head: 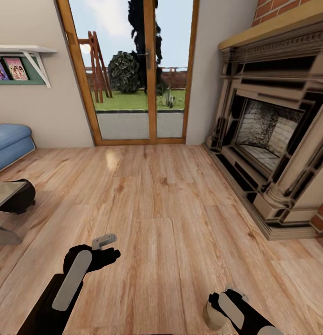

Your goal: Place each of the two pumpkins and all three candles from the living room inside a cabinet in the living room (use any cabinet), then make sure every cabinet is closed, and position the cauldron so it is next to a table in the living room.

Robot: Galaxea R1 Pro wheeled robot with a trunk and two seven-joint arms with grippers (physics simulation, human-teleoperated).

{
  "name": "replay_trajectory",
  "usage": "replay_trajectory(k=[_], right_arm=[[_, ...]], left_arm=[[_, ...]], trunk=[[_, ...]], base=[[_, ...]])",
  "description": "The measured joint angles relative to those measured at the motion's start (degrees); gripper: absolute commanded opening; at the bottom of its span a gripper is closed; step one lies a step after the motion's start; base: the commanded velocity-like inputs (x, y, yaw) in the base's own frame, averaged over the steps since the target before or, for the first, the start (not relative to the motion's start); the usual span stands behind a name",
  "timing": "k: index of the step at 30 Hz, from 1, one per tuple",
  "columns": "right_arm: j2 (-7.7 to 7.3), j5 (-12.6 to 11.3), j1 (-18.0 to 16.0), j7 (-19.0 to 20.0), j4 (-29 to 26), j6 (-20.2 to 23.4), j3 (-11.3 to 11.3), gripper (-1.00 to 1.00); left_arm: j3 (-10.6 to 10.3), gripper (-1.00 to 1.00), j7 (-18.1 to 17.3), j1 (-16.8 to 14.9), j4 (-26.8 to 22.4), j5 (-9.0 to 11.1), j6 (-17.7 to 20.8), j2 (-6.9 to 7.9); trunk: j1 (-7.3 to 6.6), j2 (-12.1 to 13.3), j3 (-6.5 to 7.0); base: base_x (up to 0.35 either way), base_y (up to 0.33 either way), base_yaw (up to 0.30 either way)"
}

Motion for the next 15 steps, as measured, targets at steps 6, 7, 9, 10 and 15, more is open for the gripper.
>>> replay_trajectory(k=[6, 7, 9, 10, 15], right_arm=[[-0.04, -0.1, 0.0, 3.3, 0.2, -1.7, 1.5, 1.00], [-0.05, -0.1, 0.0, 3.7, 0.5, -2.1, 1.7, 1.00], [-0.03, -0.1, 0.0, 4.2, 1.7, -2.7, 1.9, 1.00], [-0.02, -0.1, 0.0, 4.3, 2.4, -2.8, 1.9, 1.00], [0.00, 0.0, 0.0, 4.6, 3.5, -4.2, 1.9, 1.00]], left_arm=[[0.0, 1.00, 0.0, 0.0, 0.0, 0.0, 0.0, -0.01], [0.0, 1.00, 0.0, 0.0, 0.0, 0.0, 0.0, 0.00], [0.0, 1.00, 0.0, 0.0, 0.0, 0.0, 0.0, -0.01], [0.0, 1.00, 0.0, 0.0, 0.0, 0.0, 0.0, -0.02], [0.0, 1.00, 0.0, 0.0, 0.0, 0.0, 0.0, 0.00]], trunk=[[0.15, -0.1, -1.33], [0.18, -0.1, -1.55], [0.23, -0.1, -2.00], [0.26, -0.1, -2.22], [0.39, -0.2, -3.33]], base=[[0.000, 0.000, 0.000], [0.000, 0.000, 0.000], [0.000, 0.000, 0.000], [0.000, 0.000, 0.000], [0.000, 0.000, 0.000]])
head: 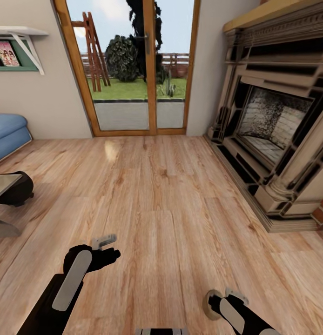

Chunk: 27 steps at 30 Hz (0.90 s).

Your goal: Place each of the two pumpkins and all three candles from the living room inside a cabinet in the living room (use any cabinet), then make sure every cabinet is closed, and position the cauldron so it is next to a table in the living room.

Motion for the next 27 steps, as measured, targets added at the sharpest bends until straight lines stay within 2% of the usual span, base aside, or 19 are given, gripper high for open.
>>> replay_trajectory(k=[5, 10, 15, 17, 27], right_arm=[[0.00, 0.0, 0.0, 0.1, 0.2, -0.5, 0.0, 1.00], [0.06, 0.1, 0.0, 0.1, 0.2, -1.6, 0.1, 1.00], [0.09, 3.3, 0.0, 2.4, 0.3, -2.1, 0.1, 1.00], [0.05, 3.8, 0.0, 2.8, 0.3, -2.1, 0.0, 1.00], [0.02, 4.3, 0.0, 3.3, 0.3, -2.1, 0.0, 1.00]], left_arm=[[0.0, 1.00, 0.0, 0.0, 0.0, 0.0, 0.0, 0.00], [0.0, 1.00, 0.0, 0.0, 0.0, 0.0, 0.0, -0.01], [0.0, 1.00, 0.0, 0.0, -0.1, -0.1, 0.0, 0.00], [0.0, 1.00, 0.0, 0.0, -0.1, -0.1, 0.0, 0.00], [0.0, 1.00, 0.0, 0.0, -0.1, -0.1, 0.0, 0.00]], trunk=[[0.13, -0.1, -1.11], [0.13, -0.1, -1.12], [0.13, -0.1, -1.12], [0.13, -0.1, -1.12], [0.11, -0.1, -1.12]], base=[[0.000, 0.000, 0.000], [0.000, 0.000, 0.000], [0.000, 0.000, 0.000], [0.000, 0.000, 0.000], [0.089, 0.000, 0.000]])
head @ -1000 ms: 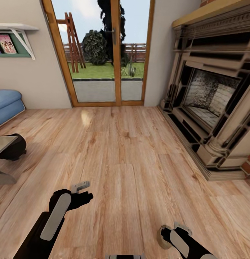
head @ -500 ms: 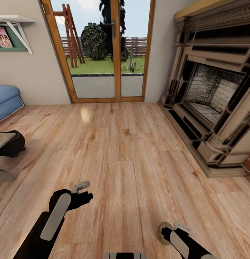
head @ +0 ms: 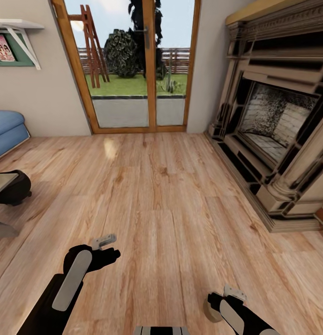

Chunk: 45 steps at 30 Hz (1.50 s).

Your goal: Place each of the two pumpkins and all three candles from the living room inside a cabinet in the living room (use any cabinet), then make sure every cabinet is closed, and position the cauldron so it is next to a table in the living room.

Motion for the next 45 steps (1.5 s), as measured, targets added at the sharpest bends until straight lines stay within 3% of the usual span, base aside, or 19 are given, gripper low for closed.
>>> replay_trajectory(k=[27, 40, 42, 44, 45], right_arm=[[0.07, 0.0, 0.0, 0.0, 0.0, 0.0, 0.0, 1.00], [0.07, 0.1, 0.0, 0.0, 0.0, -0.1, 0.0, 1.00], [0.07, 0.1, 0.0, 0.0, 0.0, -0.1, 0.0, 1.00], [0.07, 0.1, 0.0, 0.0, 0.0, -0.2, 0.0, 1.00], [0.07, 0.1, 0.0, 0.0, 0.0, -0.2, 0.0, 1.00]], left_arm=[[0.1, 1.00, 0.0, 0.0, -0.2, 0.0, 0.0, 0.00], [0.1, 1.00, -0.1, 0.0, -0.3, 0.0, 0.0, 0.00], [0.2, 1.00, -0.3, 0.0, -0.5, 0.8, 0.1, 0.15], [0.4, 1.00, -0.3, 0.0, -0.8, 2.9, 0.1, 0.46], [0.6, 1.00, -0.4, 0.0, -1.3, 5.2, 0.1, 0.72]], trunk=[[0.01, 0.0, 0.00], [0.30, -0.1, -2.44], [0.30, -0.1, -2.44], [0.30, -0.1, -2.44], [0.30, -0.1, -2.44]], base=[[0.034, 0.013, 0.000], [0.000, 0.000, 0.000], [0.000, 0.000, 0.000], [0.000, 0.000, 0.000], [0.000, 0.000, 0.000]])
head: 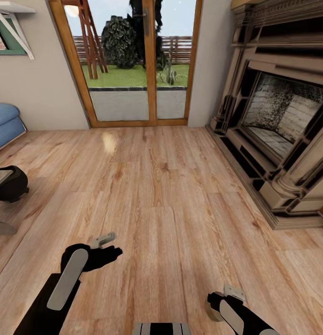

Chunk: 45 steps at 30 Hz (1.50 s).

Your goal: Place each of the two pumpkins and all three candles from the living room inside a cabinet in the living room (use any cabinet), then make sure every cabinet is closed, and position the cauldron so it is next to a table in the living room.

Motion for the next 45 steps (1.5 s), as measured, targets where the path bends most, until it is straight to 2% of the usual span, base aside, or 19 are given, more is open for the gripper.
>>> replay_trajectory(k=[2, 3, 4, 5, 8, 10, 12, 17, 20, 26, 29, 35, 45], right_arm=[[0.00, 0.0, 0.0, 0.1, 0.0, 0.0, 0.0, 1.00], [0.00, 0.0, 0.0, 0.1, 0.0, 0.0, 0.0, 1.00], [0.00, 0.1, 0.0, 0.1, 0.0, 0.0, 0.0, 1.00], [0.00, 0.1, 0.0, 0.1, 0.0, 0.0, 0.0, 1.00], [0.00, 0.1, 0.0, 0.1, 0.0, 0.0, 0.0, 1.00], [0.00, 0.1, 0.0, 0.1, 0.0, 0.0, 0.0, 1.00], [0.00, 0.1, 0.0, 0.1, 0.0, -0.3, 0.0, 1.00], [0.00, 0.1, 0.0, 0.1, 0.0, -1.1, 0.1, 1.00], [0.00, 0.0, 0.0, 0.1, 0.0, -1.3, 0.1, 1.00], [0.00, 0.1, 0.0, 0.4, 0.0, -2.7, 0.1, 1.00], [0.00, 0.1, 0.0, 0.5, 0.0, -3.3, 0.1, 1.00], [0.02, 0.2, 0.0, 1.1, 1.4, -5.2, 0.1, 1.00], [0.00, 0.2, 0.0, 2.8, 1.9, -5.8, 0.1, 1.00]], left_arm=[[0.2, 1.00, 0.0, 0.0, -1.2, 6.2, 0.0, 1.42], [0.3, 1.00, 0.0, 0.1, -1.4, 8.1, 0.1, 2.00], [0.3, 1.00, 0.0, 0.1, -1.7, 11.7, 0.1, 3.14], [0.3, 1.00, 0.0, 0.1, -1.8, 13.6, 0.1, 3.70], [0.5, 1.00, 0.0, 0.1, -2.2, 23.5, 0.1, 6.67], [0.5, 1.00, 0.0, 0.1, -2.2, 26.3, 0.1, 7.83], [0.6, 1.00, 0.0, 0.1, -2.2, 27.4, 0.0, 8.34], [0.6, 1.00, 0.0, 0.1, -2.1, 28.2, 0.0, 8.65], [0.6, 1.00, 0.0, 0.1, -2.1, 28.2, 0.0, 8.68], [0.6, 1.00, 0.0, 0.1, -2.1, 28.3, 0.0, 8.69], [0.6, 1.00, 0.0, 0.1, -2.1, 28.3, 0.0, 8.69], [0.6, 1.00, 0.0, 0.1, -2.0, 28.3, 0.0, 8.69], [0.6, 1.00, 0.0, 0.1, -1.9, 28.3, 0.0, 8.69]], trunk=[[0.00, 0.0, 0.00], [0.00, 0.0, 0.00], [0.00, 0.0, 0.00], [0.00, 0.0, 0.00], [0.00, 0.0, 0.00], [0.06, 0.0, -0.44], [0.08, 0.0, -0.66], [0.08, 0.0, -0.67], [0.13, -0.1, -1.10], [0.13, -0.1, -1.11], [0.21, -0.1, -1.77], [0.21, -0.1, -1.77], [0.21, -0.1, -1.77]], base=[[0.000, 0.000, 0.000], [0.000, 0.000, 0.000], [0.000, 0.000, 0.000], [0.000, 0.000, 0.000], [0.000, 0.000, 0.000], [0.000, 0.000, 0.000], [0.000, 0.000, 0.000], [0.000, 0.000, 0.000], [0.000, 0.000, 0.000], [0.000, 0.000, 0.000], [0.000, 0.000, 0.000], [0.000, 0.000, 0.000], [0.000, 0.000, 0.000]])
